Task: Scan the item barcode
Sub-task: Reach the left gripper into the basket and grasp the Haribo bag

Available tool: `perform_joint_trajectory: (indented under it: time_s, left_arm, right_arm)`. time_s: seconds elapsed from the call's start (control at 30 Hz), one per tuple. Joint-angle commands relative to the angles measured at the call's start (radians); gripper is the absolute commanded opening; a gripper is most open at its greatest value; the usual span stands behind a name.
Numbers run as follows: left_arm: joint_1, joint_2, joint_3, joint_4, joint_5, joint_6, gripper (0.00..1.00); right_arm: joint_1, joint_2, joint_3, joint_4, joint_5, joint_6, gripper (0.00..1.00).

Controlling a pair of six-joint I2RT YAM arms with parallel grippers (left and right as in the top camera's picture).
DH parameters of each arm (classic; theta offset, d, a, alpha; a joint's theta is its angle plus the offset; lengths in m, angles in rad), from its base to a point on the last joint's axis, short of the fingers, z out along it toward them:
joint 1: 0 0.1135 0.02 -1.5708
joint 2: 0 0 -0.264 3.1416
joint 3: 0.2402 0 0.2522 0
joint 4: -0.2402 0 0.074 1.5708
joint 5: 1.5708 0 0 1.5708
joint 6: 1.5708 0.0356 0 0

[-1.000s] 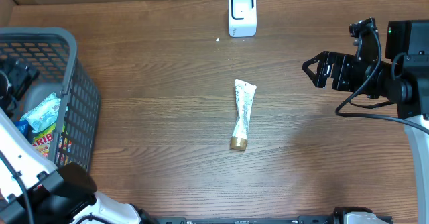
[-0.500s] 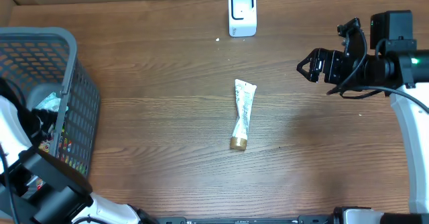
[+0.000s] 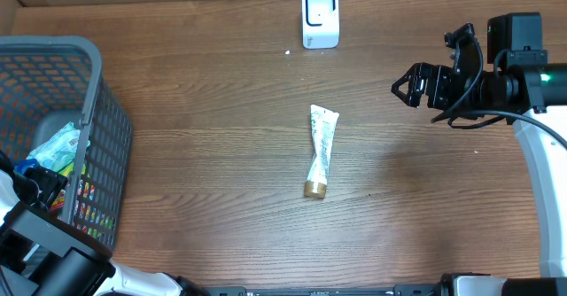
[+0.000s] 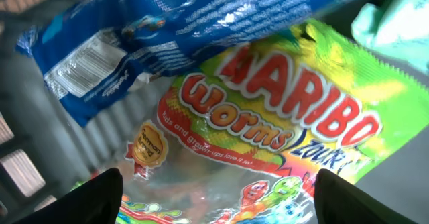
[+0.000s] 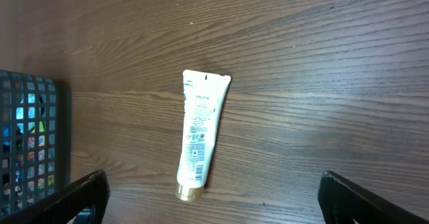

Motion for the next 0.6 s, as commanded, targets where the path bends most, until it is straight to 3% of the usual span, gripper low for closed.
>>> perform_joint_trajectory:
  time_s: [0.0, 0.1, 0.43, 0.53, 0.57]
  left_arm:
    - [-0.004, -0.008, -0.015, -0.014, -0.084, 0.174, 0.79]
    - [-0.004, -0.008, -0.037, -0.016, -0.165, 0.174, 0.79]
    - [-0.003, -0.008, -0.250, 0.183, -0.175, 0.189, 0.84]
    - [-0.003, -0.008, -0.264, 0.216, -0.142, 0.185, 0.65]
    - [-0.003, -0.008, -0.264, 0.225, -0.112, 0.185, 0.42]
  right_arm:
    - [0.005, -0.006, 0.023, 0.010, -0.005, -0.002, 1.00]
    - [0.005, -0.006, 0.023, 0.010, -0.005, -0.002, 1.00]
    - [0.005, -0.006, 0.023, 0.005, 0.021, -0.005, 1.00]
    - [0.005, -0.006, 0.023, 0.004, 0.021, -0.004, 1.00]
    - [0.005, -0.006, 0.023, 0.005, 0.021, -0.004, 1.00]
